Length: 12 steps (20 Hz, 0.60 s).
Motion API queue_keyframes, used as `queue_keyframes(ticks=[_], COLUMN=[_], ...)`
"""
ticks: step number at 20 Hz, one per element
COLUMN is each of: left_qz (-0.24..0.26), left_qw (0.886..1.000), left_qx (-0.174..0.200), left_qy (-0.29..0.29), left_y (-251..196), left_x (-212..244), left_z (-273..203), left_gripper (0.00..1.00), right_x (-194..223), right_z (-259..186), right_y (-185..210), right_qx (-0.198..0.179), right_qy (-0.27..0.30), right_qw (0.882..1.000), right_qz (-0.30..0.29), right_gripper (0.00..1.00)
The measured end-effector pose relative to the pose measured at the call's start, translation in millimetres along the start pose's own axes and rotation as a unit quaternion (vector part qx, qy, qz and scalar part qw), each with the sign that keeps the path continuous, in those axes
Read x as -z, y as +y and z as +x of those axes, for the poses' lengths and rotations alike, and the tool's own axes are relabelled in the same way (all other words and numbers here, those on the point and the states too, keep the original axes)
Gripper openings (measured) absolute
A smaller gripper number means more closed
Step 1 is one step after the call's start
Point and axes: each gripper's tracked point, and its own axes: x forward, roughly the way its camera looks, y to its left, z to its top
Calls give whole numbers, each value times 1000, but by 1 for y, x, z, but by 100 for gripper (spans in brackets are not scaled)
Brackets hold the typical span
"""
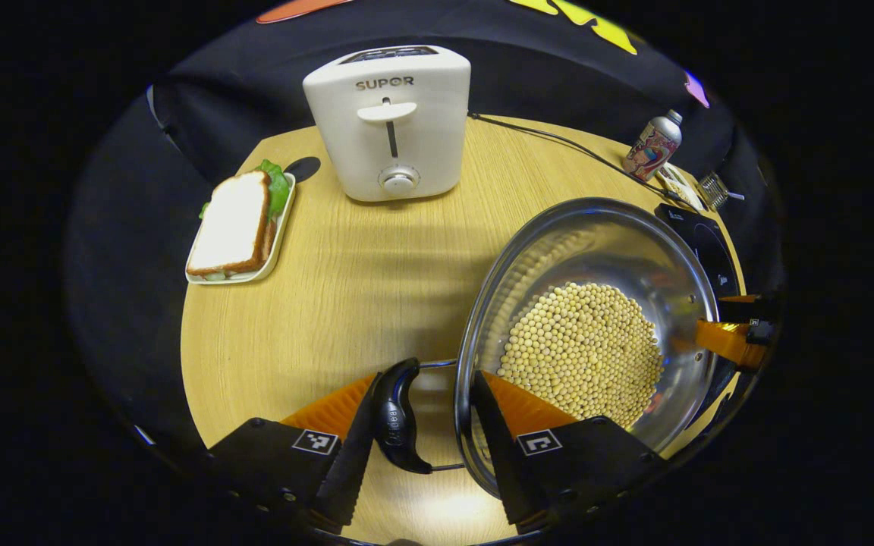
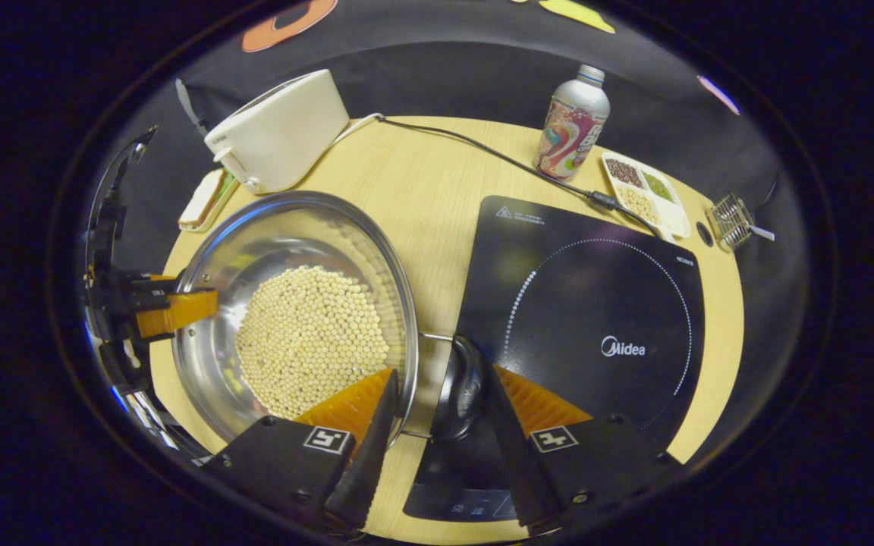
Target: First push the handle of the pot to place it horizontally, then grasp the pot with both hands and set it on the induction cooktop.
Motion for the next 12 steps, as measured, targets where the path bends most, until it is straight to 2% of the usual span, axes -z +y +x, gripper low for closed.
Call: queue_keyframes(ticks=[3,4,5,6,7,8,9,10,12], left_qz=[-27,-35,-40,-39,-42,-46,-47,-50,-37], left_qw=[999,998,998,998,998,998,998,998,999], left_qx=[27,36,44,45,42,38,37,38,31], left_qy=[23,26,29,28,27,30,30,29,22], left_y=[-2,-3,-3,-3,-2,-4,-4,-6,-7], left_x=[4,4,4,5,5,7,9,11,14], left_z=[5,3,4,4,1,1,0,-5,-18], left_gripper=[67,65,55,63,62,51,51,58,58], right_x=[-1,-1,-1,-3,-2,-3,-3,0,5], right_z=[1,0,-1,-1,-2,0,-2,-2,-8], right_y=[-1,-1,-2,-1,-1,-1,-2,-2,-3], right_qx=[-8,-10,-12,-14,-16,-20,-28,-37,-52], right_qy=[-1,-1,-2,-4,-7,-9,-9,-5,-3], right_qw=[1000,1000,1000,1000,1000,1000,999,999,998], right_qz=[6,5,5,9,14,15,11,18,32], right_gripper=[65,66,65,62,62,60,61,58,55])
